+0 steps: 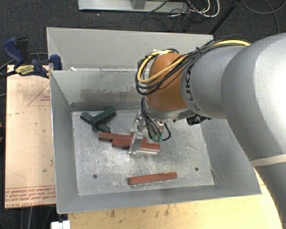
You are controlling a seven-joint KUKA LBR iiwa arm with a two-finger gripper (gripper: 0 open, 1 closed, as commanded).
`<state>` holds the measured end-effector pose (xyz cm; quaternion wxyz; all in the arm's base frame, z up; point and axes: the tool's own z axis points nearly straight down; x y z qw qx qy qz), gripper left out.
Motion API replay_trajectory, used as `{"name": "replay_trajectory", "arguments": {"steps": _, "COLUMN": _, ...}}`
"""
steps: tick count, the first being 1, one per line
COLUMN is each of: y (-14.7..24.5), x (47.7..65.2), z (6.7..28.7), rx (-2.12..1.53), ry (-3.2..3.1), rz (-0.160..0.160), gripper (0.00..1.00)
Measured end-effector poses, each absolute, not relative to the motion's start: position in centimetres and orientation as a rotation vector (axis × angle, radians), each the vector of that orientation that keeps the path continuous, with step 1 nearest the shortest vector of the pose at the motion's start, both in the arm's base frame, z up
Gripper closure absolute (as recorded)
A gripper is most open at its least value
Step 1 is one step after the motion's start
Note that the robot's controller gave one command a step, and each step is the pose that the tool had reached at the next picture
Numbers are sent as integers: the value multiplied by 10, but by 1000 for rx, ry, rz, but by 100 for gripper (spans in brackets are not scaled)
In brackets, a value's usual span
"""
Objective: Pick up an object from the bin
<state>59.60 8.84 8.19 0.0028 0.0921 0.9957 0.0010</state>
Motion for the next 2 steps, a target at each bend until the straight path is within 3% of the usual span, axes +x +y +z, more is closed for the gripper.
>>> {"name": "replay_trajectory", "arguments": {"steps": 1, "y": 87, "x": 594, "z": 133, "rx": 291, "ry": 3133, "rz": 0, "gripper": 100}}
{"name": "replay_trajectory", "arguments": {"steps": 2, "y": 93, "x": 609, "z": 261, "rx": 352, "ry": 3120, "rz": 1, "gripper": 100}}
